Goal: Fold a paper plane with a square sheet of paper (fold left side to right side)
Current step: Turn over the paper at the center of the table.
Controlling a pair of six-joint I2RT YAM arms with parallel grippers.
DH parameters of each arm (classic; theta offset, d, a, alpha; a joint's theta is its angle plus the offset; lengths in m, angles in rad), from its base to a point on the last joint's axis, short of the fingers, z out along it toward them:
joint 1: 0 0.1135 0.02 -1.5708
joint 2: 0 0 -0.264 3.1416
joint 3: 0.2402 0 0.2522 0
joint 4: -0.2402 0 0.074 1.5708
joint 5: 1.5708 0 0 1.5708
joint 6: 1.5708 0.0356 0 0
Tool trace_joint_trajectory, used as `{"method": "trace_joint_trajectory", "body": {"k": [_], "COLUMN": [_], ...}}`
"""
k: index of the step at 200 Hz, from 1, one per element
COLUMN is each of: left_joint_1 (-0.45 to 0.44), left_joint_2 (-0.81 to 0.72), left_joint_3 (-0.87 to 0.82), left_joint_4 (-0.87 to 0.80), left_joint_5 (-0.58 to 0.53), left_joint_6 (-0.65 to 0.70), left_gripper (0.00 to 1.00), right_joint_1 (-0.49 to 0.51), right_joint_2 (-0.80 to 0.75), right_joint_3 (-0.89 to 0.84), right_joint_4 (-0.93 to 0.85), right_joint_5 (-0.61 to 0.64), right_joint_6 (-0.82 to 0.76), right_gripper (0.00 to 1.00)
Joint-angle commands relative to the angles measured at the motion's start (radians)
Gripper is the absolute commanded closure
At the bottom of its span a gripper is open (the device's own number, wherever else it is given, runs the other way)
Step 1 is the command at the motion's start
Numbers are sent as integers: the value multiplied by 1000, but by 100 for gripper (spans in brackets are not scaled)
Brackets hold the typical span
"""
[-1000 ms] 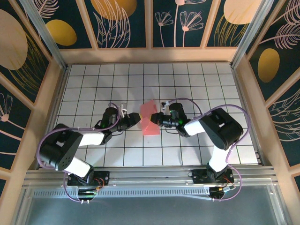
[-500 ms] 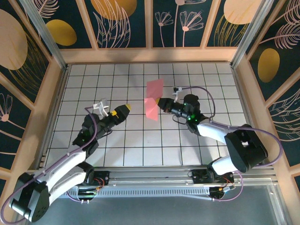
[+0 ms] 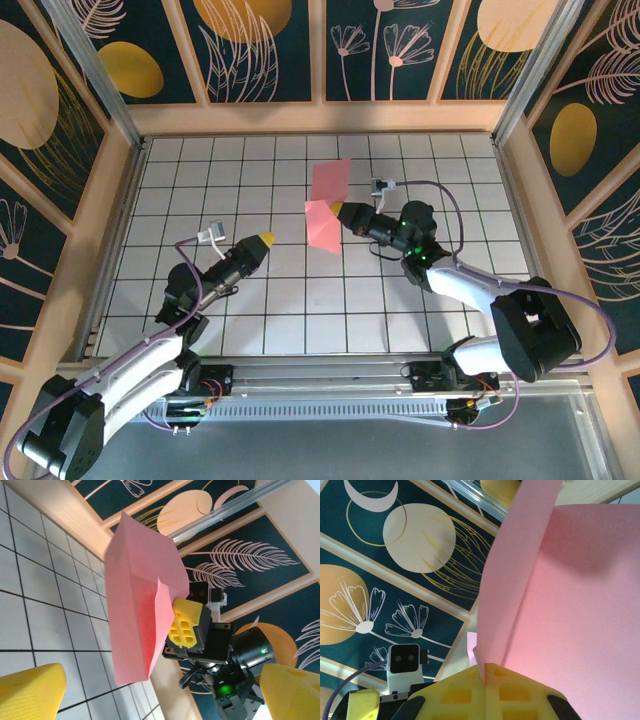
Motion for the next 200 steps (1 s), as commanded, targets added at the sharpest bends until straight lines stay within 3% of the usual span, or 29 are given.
{"method": "trace_joint_trajectory", "body": {"k": [1,78,113,145,200], "left_joint_1": [4,-44,-87,-97,-99], "left_joint_2": [51,221,304,357,368], "left_joint_3": [9,92,134,156,165], "left_joint_4": [146,249,291,336,307], "left_joint_5": [62,113,110,101,64], "left_joint_6": [-58,-77,-83,-101,-97], "left_gripper": [1,1,6,20,58], "right_joint_1": [25,69,90,101,106], "right_joint_2": [-8,44,71,82,81], "right_joint_3": [36,44,59,61,46], "right_joint_4": [74,152,185,189,193], "right_joint_5": [-9,-5,-12,-16,-13], "right_joint_6": [27,71,87,92,93], "right_gripper": [100,100,100,100,97]}}
